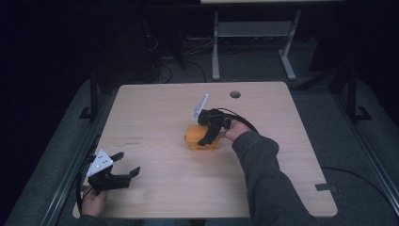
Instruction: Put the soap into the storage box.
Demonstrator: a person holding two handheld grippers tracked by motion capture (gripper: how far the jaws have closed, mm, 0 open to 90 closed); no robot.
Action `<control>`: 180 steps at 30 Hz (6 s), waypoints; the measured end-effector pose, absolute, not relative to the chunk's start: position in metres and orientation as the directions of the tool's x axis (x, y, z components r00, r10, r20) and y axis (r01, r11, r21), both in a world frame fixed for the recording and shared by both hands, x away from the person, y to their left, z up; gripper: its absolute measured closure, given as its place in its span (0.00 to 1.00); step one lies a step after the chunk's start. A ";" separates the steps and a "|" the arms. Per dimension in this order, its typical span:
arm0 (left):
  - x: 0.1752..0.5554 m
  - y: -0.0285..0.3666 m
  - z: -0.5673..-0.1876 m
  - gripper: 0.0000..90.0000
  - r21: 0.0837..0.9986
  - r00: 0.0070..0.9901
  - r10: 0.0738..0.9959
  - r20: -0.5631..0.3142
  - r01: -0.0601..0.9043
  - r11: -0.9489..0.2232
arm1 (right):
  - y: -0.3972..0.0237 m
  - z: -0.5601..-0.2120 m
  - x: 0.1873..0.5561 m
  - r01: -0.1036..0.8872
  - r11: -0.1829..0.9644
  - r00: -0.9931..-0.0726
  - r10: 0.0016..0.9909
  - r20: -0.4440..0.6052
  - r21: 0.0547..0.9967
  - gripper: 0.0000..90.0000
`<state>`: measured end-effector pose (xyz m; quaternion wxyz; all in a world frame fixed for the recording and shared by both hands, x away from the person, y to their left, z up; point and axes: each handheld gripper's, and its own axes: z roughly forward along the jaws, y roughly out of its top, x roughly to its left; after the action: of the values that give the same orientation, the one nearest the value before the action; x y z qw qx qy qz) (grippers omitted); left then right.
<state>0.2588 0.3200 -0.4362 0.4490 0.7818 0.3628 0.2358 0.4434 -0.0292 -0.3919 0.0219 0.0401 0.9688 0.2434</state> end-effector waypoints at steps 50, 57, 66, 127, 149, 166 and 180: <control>0.259 0.319 -0.436 0.16 0.872 0.628 0.778 0.040 0.358 -0.334 | -0.042 -0.386 0.440 0.170 0.836 -0.982 0.189 0.019 0.522 0.17; 0.259 0.319 -0.436 0.16 0.871 0.627 0.778 0.041 0.359 -0.335 | -0.048 -0.383 0.439 0.177 0.827 -0.979 0.203 0.009 0.534 0.16; 0.259 0.318 -0.436 0.16 0.870 0.627 0.778 0.041 0.361 -0.337 | -0.057 -0.375 0.435 0.176 0.814 -0.977 0.215 -0.006 0.553 0.16; 0.259 0.317 -0.437 0.16 0.866 0.630 0.775 0.044 0.363 -0.344 | -0.114 -0.370 0.406 0.256 0.799 -0.954 0.299 0.010 0.544 0.16; 0.259 0.316 -0.438 0.16 0.864 0.632 0.774 0.048 0.362 -0.349 | -0.143 -0.382 0.391 0.312 0.780 -0.936 0.352 0.033 0.543 0.16; 0.259 0.317 -0.438 0.16 0.863 0.631 0.774 0.051 0.362 -0.352 | -0.158 -0.390 0.383 0.351 0.762 -0.921 0.386 0.053 0.544 0.16; 0.259 0.315 -0.438 0.16 0.862 0.633 0.773 0.048 0.365 -0.353 | -0.172 -0.392 0.373 0.360 0.749 -0.914 0.403 0.048 0.556 0.16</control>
<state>0.2593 0.3154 -0.4382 0.4400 0.7891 0.3606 0.2317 0.3728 -0.1725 -0.3919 0.0377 0.2042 0.9344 0.2894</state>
